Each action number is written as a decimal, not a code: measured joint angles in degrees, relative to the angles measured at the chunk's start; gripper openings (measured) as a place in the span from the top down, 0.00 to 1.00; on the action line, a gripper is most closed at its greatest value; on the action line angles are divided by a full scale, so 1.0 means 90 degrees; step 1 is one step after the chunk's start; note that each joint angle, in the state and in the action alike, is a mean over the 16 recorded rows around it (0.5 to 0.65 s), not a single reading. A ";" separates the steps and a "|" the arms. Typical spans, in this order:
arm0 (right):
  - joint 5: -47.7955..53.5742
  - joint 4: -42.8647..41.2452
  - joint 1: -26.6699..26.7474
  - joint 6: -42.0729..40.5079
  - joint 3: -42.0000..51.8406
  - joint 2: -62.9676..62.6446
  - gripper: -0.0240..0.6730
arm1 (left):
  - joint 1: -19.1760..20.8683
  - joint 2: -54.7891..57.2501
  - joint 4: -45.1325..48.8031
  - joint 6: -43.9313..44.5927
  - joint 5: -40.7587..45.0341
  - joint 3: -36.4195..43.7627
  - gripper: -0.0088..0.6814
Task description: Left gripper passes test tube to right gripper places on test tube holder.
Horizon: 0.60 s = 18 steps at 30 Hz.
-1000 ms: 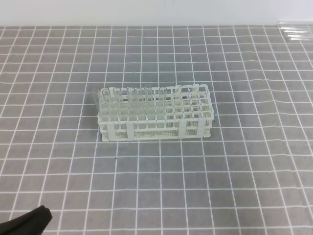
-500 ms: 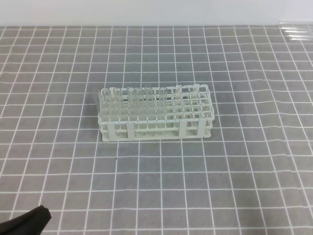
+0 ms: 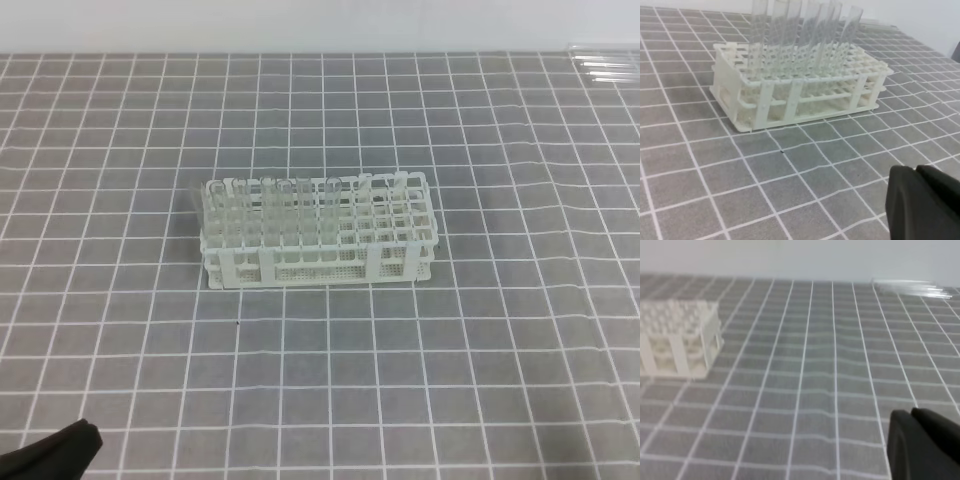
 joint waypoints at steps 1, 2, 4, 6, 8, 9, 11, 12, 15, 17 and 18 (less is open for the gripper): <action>0.0041 -0.0140 0.0000 0.0085 0.0032 0.0000 0.98 | 0.0000 0.0000 0.0000 0.0000 0.0023 0.0000 0.99; 0.0079 -0.0267 0.0000 0.0166 0.0063 0.0000 0.98 | 0.0000 -0.0002 -0.0001 -0.0002 0.0044 -0.0005 0.99; 0.0134 -0.0421 0.0000 0.0249 0.0124 0.0000 0.98 | 0.0000 -0.0002 -0.0001 -0.0002 0.0090 -0.0005 0.99; 0.0168 -0.0466 0.0000 0.0210 0.0184 0.0000 0.98 | -0.0001 -0.0006 -0.0002 -0.0005 0.0134 -0.0016 0.99; 0.0196 -0.0467 0.0000 0.0144 0.0227 0.0000 0.98 | -0.0001 -0.0004 -0.0001 -0.0003 0.0185 -0.0010 0.99; 0.0209 -0.0467 0.0000 0.0130 0.0241 0.0000 0.98 | -0.0001 -0.0004 -0.0001 -0.0003 0.0211 -0.0010 0.99; 0.0235 -0.0467 0.0000 0.0126 0.0254 0.0000 0.98 | 0.0000 0.0000 0.0000 0.0000 0.0260 0.0000 0.99; 0.0247 -0.0467 0.0000 0.0127 0.0255 0.0000 0.98 | 0.0000 -0.0002 -0.0001 -0.0002 0.0276 -0.0005 0.99; 0.0272 -0.0467 0.0000 0.0128 0.0255 0.0000 0.98 | 0.0000 0.0000 -0.0001 -0.0002 0.0320 -0.0005 0.99; 0.0274 -0.0467 0.0000 0.0130 0.0255 0.0000 0.98 | 0.0000 -0.0002 -0.0001 -0.0003 0.0336 -0.0010 0.99; 0.0274 -0.0467 0.0000 0.0130 0.0255 0.0000 0.98 | 0.0000 0.0000 -0.0001 -0.0002 0.0344 -0.0005 0.99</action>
